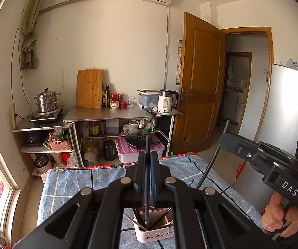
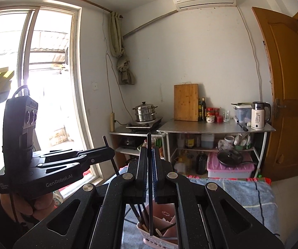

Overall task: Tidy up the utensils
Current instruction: 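Lower the chopsticks into the basket and open both grippers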

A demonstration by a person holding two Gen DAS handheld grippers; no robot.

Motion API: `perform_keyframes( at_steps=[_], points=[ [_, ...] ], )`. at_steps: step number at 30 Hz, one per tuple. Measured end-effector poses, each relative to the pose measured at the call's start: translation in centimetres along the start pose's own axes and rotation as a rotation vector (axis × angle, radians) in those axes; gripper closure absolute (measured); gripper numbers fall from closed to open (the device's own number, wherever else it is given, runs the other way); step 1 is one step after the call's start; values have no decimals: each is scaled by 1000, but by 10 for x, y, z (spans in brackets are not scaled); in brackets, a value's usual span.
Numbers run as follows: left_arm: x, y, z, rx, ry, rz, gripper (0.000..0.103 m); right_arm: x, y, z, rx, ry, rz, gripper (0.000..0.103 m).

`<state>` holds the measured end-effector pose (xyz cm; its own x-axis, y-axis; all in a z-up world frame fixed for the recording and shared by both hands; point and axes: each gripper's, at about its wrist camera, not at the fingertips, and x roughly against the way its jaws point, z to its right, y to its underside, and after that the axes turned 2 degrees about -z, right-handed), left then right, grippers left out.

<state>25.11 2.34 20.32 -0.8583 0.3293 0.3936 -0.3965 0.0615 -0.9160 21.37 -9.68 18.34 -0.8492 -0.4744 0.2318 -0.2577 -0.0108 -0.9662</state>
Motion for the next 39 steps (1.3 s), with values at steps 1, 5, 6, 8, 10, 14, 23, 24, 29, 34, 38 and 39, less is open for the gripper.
perform_keyframes(
  at_steps=[1, 5, 6, 8, 10, 14, 23, 24, 29, 34, 38, 39],
  points=[
    [-3, 2, -1, 0, 1, -2, 98, -3, 2, 2, -4, 3, -3, 99],
    [-16, 11, -6, 11, 7, -16, 98, -14, 9, 10, -18, 11, -16, 99],
    [-19, 13, -7, 13, 10, -19, 98, -17, 12, 12, -21, 13, -21, 99],
    [-23, 18, -9, 18, 12, -23, 98, -22, 17, 15, -28, 21, -34, 99],
    [-29, 23, -10, 27, 14, -32, 98, -27, 22, 19, -35, 31, -47, 99],
    [-38, 33, -13, 43, 21, -60, 98, -32, 31, 25, -50, 41, -71, 99],
    [-52, 49, -15, 48, 45, -126, 98, -46, 59, 26, -51, 39, -179, 99],
    [-54, 51, -16, 52, 49, -140, 98, -49, 62, 28, -53, 31, -195, 99],
    [-62, 59, -16, 57, 40, -183, 98, -56, 74, 29, -50, 33, -261, 99],
    [-54, 60, -19, 73, 41, -175, 84, -43, 70, 29, -51, 37, -248, 91],
    [-38, 61, -22, 99, 41, -143, 78, -23, 64, 29, -54, 36, -212, 89],
    [-33, 63, -22, 103, 37, -139, 78, -18, 64, 29, -56, 38, -206, 89]
  ],
)
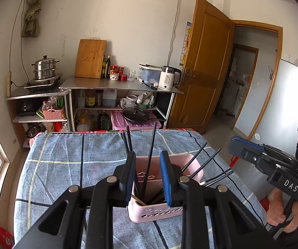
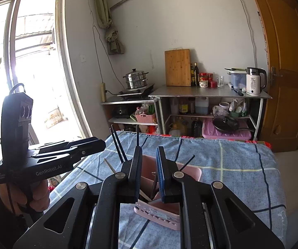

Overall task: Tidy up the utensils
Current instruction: 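Lower the chopsticks into the basket and open both grippers, then move both grippers back down to the remaining metal chopsticks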

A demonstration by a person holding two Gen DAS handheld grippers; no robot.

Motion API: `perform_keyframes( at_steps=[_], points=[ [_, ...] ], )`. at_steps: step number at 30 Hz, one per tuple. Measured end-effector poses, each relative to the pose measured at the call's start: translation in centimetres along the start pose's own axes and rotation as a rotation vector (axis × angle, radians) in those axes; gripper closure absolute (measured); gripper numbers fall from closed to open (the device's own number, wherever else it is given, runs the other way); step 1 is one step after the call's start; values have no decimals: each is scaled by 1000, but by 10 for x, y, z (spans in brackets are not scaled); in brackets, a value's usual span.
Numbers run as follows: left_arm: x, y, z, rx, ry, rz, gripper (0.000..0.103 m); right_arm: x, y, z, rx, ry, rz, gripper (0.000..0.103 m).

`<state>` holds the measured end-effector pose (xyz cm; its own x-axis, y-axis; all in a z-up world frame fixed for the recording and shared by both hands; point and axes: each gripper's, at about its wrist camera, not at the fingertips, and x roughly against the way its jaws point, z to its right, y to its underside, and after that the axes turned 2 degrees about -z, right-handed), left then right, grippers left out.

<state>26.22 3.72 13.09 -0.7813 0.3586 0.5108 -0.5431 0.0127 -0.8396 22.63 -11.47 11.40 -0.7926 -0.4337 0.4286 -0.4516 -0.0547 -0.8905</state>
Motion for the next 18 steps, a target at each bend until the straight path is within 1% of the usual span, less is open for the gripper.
perform_keyframes(
  at_steps=[3, 5, 9, 11, 13, 18],
  points=[
    [13, 10, 1, 3, 1, 11, 78, 17, 6, 2, -9, 0, 15, 89],
    [21, 19, 4, -3, -15, 19, 77, 28, 14, 2, -8, 3, 20, 89],
    [40, 43, 8, 1, -21, 40, 75, 49, 35, 2, -8, 12, 16, 89],
    [46, 57, 10, 12, -14, 37, 72, 59, 49, 1, -11, 13, 12, 89],
    [51, 73, 14, 9, -16, 33, 70, 67, 64, 2, -18, 15, -3, 89],
    [54, 113, 23, 6, -18, -7, 68, 73, 103, 4, -32, 25, -69, 89]
  ],
)
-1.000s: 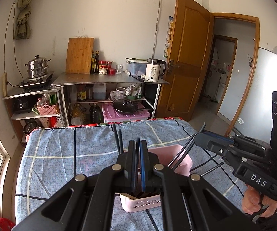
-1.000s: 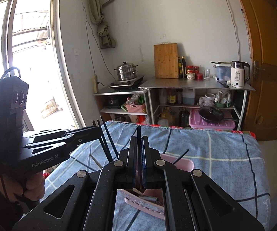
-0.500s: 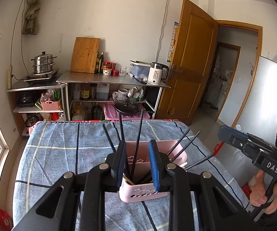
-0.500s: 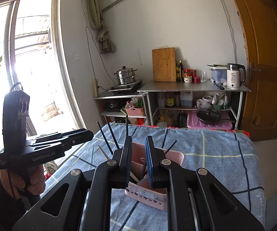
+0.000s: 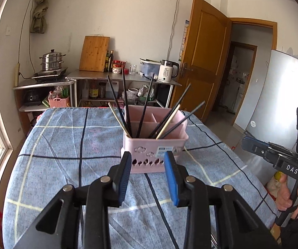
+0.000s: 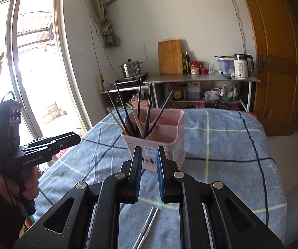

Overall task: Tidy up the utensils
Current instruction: 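Move both grippers back down to the remaining metal chopsticks, then close the left gripper on a metal chopstick while the right gripper grasps another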

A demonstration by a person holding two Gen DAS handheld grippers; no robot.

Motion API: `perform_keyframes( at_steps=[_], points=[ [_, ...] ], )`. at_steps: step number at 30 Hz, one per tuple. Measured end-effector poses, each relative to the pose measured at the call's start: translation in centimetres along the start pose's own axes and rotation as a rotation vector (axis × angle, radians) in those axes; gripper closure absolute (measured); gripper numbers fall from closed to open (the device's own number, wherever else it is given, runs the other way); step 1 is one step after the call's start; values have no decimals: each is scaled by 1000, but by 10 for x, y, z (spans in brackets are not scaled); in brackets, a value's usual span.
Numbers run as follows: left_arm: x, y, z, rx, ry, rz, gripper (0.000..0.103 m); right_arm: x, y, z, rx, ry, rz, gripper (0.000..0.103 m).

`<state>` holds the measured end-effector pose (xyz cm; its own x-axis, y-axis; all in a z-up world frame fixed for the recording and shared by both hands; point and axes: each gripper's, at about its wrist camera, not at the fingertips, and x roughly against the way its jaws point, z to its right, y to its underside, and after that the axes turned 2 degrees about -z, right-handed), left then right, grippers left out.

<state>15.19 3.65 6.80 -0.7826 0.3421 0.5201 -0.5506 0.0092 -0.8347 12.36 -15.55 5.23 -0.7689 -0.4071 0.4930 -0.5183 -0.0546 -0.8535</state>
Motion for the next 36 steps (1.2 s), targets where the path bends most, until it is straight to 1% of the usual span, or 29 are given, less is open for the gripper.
perform_keyframes(
  at_steps=[3, 6, 12, 15, 18, 25, 28, 33, 34, 36],
  points=[
    [-2, 23, 4, 12, 5, -33, 68, -5, 26, 3, -22, 6, -53, 89],
    [-9, 38, 5, 21, 7, -67, 68, -15, 51, 5, -43, 5, -117, 89],
    [-23, 61, 7, 37, 19, -132, 68, -44, 94, 11, -97, 5, -250, 89],
    [-28, 68, 9, 40, 26, -154, 68, -56, 107, 11, -104, 7, -298, 89],
    [-32, 71, 10, 40, 34, -165, 68, -63, 114, 11, -110, 11, -328, 89],
    [-40, 75, 15, 45, 48, -190, 68, -83, 119, 8, -92, 25, -384, 89],
    [-44, 76, 18, 42, 55, -204, 68, -83, 118, 9, -86, 29, -380, 89],
    [-55, 77, 28, 31, 64, -236, 68, -83, 119, 11, -61, 27, -396, 92],
    [-58, 77, 31, 30, 71, -248, 68, -84, 120, 9, -49, 33, -400, 93],
    [-66, 79, 37, 35, 87, -277, 68, -82, 120, 9, -30, 39, -406, 94]
  ],
)
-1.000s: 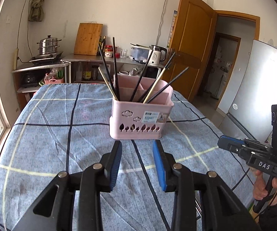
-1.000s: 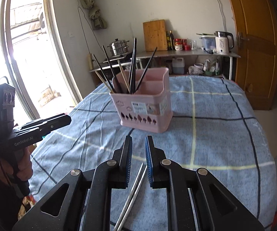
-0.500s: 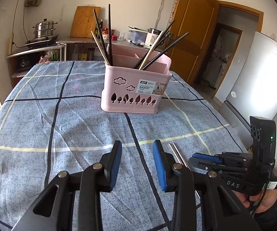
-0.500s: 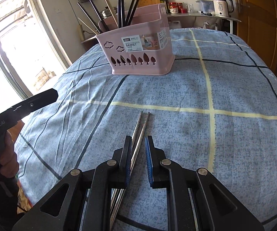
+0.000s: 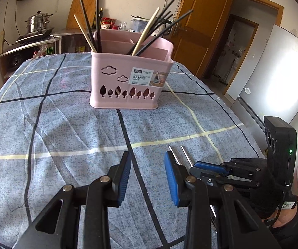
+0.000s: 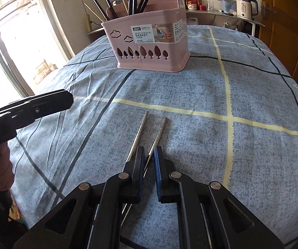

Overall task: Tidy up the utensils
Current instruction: 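Close the left gripper on a metal chopstick while the right gripper grasps another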

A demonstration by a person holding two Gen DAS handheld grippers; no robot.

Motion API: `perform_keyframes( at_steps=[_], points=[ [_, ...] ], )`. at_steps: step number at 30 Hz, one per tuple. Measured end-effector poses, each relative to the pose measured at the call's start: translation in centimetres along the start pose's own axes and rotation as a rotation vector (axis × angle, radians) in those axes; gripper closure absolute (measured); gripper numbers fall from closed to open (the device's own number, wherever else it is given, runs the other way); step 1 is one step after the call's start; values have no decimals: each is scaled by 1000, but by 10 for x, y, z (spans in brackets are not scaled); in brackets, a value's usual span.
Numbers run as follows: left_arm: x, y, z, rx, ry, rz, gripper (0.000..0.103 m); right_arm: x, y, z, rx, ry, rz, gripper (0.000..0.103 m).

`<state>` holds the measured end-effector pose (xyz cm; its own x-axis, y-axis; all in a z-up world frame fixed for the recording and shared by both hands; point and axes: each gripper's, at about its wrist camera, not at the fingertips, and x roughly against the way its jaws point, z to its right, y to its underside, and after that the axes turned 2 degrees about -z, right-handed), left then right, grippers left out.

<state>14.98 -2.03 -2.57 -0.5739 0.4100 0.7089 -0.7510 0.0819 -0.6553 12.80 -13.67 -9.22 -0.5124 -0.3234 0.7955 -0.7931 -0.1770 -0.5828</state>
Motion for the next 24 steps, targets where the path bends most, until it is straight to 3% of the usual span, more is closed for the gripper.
perform_keyframes(
  at_steps=[7, 13, 15, 20, 24],
  points=[
    [-38, 2, 21, 0, 36, -99, 68, 8, 6, 16, 0, 17, -2, 96],
    [-63, 3, 44, -38, 18, -147, 68, 16, 12, 37, -38, 38, 5, 98],
    [-70, 4, 52, -71, -13, -152, 71, 18, 14, 43, -55, 48, 10, 98],
    [-79, 3, 70, -175, -65, -149, 92, 22, 15, 54, -95, 35, 15, 98],
    [-82, 0, 71, -216, -64, -169, 94, 19, 8, 53, -82, 50, 3, 97]
  ],
)
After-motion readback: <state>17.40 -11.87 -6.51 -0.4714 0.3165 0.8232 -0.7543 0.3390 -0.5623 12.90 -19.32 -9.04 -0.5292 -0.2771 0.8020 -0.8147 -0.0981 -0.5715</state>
